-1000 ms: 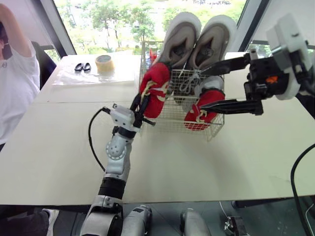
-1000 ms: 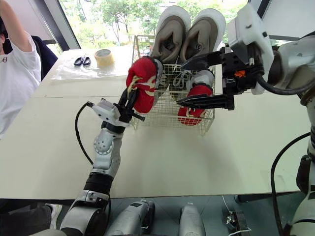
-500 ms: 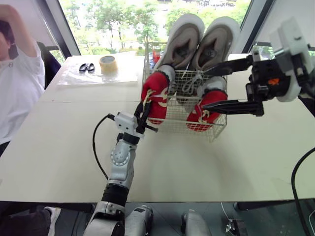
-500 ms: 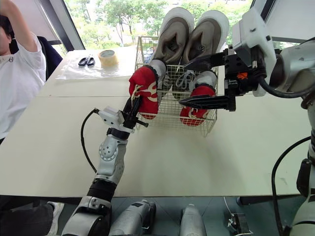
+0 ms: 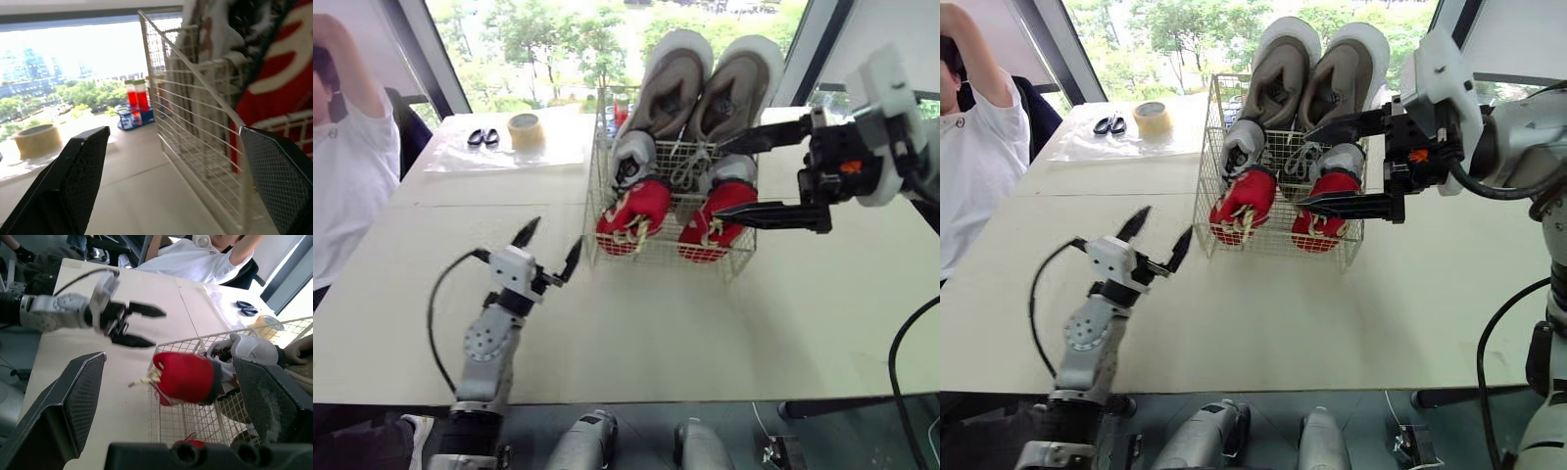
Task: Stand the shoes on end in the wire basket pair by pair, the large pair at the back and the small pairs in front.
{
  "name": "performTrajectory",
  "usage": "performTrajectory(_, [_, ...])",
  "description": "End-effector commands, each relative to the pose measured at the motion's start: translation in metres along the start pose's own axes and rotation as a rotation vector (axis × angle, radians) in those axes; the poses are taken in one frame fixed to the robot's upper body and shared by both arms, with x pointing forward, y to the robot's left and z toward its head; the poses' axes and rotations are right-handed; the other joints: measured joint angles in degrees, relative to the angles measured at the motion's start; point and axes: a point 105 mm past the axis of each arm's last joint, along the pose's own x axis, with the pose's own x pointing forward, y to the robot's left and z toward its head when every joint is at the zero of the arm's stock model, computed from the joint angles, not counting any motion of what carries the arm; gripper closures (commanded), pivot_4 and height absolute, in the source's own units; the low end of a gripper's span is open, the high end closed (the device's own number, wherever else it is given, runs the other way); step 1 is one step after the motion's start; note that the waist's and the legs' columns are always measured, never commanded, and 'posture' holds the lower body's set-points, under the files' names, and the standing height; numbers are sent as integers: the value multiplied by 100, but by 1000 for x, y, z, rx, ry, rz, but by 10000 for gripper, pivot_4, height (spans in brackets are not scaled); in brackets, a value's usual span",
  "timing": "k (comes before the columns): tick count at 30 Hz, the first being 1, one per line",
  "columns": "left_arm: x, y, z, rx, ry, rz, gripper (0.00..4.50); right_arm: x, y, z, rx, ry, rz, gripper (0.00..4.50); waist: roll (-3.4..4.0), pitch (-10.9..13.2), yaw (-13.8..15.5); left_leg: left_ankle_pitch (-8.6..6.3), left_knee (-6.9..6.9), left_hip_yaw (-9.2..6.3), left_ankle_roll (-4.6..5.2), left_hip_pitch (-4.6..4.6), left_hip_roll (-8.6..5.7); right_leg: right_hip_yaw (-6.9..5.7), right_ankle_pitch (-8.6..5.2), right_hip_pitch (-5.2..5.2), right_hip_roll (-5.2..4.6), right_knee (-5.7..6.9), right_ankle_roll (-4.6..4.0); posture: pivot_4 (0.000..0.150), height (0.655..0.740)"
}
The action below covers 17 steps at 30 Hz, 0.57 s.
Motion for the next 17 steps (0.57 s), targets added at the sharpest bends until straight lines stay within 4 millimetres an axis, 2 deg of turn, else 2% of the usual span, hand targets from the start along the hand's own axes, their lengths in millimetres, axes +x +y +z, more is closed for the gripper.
performTrajectory(1, [-5, 8, 30, -114, -3, -106, 355, -6, -3, 3, -30, -15, -40, 0, 0, 0, -9, -2, 0, 1, 1, 0, 0, 0, 0, 1, 0, -4, -1, 1500, 7400])
performTrajectory(4, [-11, 10, 42, -234, 86, -223, 355, -11, -6, -3, -11, -6, -72, 0, 2, 2, -12, -5, -4, 4, 2, 0, 1, 6, 0, -3, 1, -5, -1, 1500, 7400])
performTrajectory(8, [-18, 15, 52, -254, 298, -386, 355, -26, -8, -18, 34, 40, -152, 0, 0, 5, -4, -6, -6, 1, 1, 0, 11, 9, 0, -5, 14, -2, -3, 1500, 7400])
performTrajectory(13, [-4, 27, 83, -218, 323, -463, 355, -47, -7, -26, 84, 71, -239, 0, 1, 8, -8, -7, -10, 20, -1, 1, 21, 35, 1, -17, 26, -2, -6, 1500, 7400])
performTrajectory(17, [-1, 25, 97, -215, 351, -561, 355, -57, -3, -40, 121, 133, -265, 0, 2, 7, -18, -10, -16, 36, -6, 1, 31, 53, 2, -24, 34, -5, -8, 1500, 7400])
